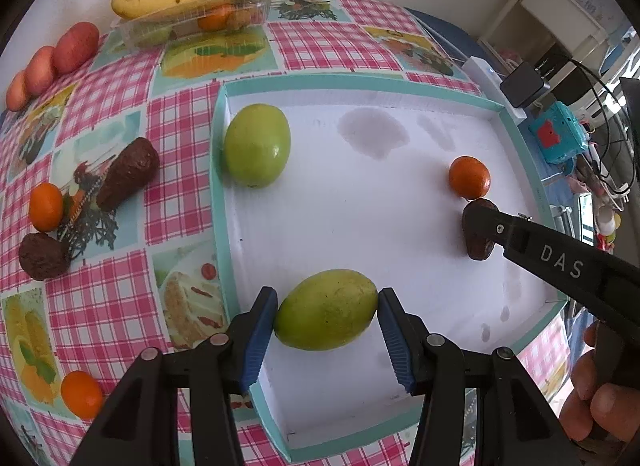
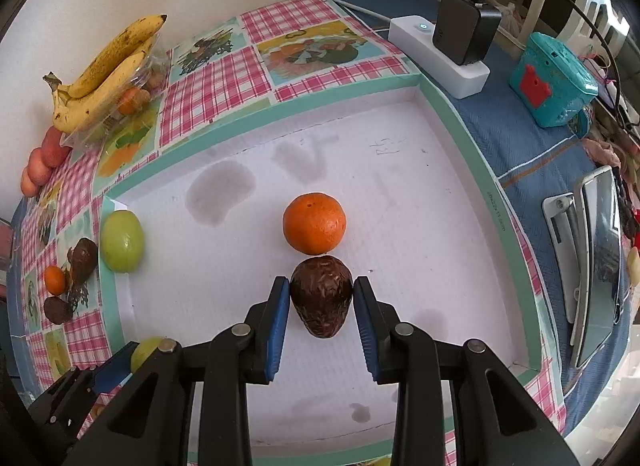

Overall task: Organize fruits
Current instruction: 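Carry the pear and date over the tray and open both tools to release them, then move both open tools back toward the fruit on the tablecloth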

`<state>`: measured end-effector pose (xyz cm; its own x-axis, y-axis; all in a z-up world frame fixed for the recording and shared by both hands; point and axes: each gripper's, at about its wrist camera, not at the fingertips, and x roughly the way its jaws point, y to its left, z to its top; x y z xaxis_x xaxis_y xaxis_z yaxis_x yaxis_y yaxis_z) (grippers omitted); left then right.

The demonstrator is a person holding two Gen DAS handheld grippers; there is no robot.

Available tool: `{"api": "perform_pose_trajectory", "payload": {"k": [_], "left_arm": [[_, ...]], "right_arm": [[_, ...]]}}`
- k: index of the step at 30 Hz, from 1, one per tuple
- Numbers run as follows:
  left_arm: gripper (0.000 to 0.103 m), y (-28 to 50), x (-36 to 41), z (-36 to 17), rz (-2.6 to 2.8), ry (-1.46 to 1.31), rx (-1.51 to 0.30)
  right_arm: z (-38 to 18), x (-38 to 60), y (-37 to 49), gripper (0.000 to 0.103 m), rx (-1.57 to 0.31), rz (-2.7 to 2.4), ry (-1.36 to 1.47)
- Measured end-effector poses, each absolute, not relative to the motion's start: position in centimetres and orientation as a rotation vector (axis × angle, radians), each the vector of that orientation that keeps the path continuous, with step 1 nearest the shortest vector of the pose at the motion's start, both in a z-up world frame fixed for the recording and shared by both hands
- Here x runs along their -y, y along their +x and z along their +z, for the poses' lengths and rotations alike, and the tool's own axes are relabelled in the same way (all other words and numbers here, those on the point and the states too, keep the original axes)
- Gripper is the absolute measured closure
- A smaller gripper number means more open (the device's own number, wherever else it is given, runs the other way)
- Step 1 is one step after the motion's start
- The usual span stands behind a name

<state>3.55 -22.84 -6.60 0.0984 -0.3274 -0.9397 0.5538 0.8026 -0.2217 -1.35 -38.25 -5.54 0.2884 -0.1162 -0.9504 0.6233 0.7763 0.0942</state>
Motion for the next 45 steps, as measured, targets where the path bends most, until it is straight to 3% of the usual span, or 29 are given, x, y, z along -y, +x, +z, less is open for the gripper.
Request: {"api": "perform_pose_trajectory", "payload": {"k": [12,15,20,25,31,38,45], "left_arm": [[0.046,3.5,23.0,-6.7,-0.662,0.24,-1.316],[0.042,3.4,23.1,-6.5,-0.674,0.238,-1.316],[0.038,3.2,23.2,-5.5,-0.698,0.225,-1.297],[0.031,3.1,23.0,-4.0,-0.714,0.206,-1.266],[0.024,4.2,21.4,-3.0,-0.642,0.178,-1.249],[0.01,7.5,16.6,-2.5,-0.451,0.063,-1.231],[0.007,10.3,11.1,-1.6,-0.285,-0.049,-1.18]], "right_arm": [[-5.5,38.5,-1.4,0.068,-1.184,-0.534,0.521],[-5.2,38.5,-1.5,0.059,-1.179,-0.54,0.522],[-4.3,38.5,-1.8,0.056,-1.152,-0.548,0.517],[-3.3,38.6,-2.1,0.037,-1.122,-0.567,0.509],[-3.1,38.8,-2.2,0.026,-1.119,-0.581,0.497],[-3.0,38.5,-2.1,0.026,-1.122,-0.57,0.478],[-2.6,37.6,-1.7,0.026,-1.114,-0.539,0.466]]}}
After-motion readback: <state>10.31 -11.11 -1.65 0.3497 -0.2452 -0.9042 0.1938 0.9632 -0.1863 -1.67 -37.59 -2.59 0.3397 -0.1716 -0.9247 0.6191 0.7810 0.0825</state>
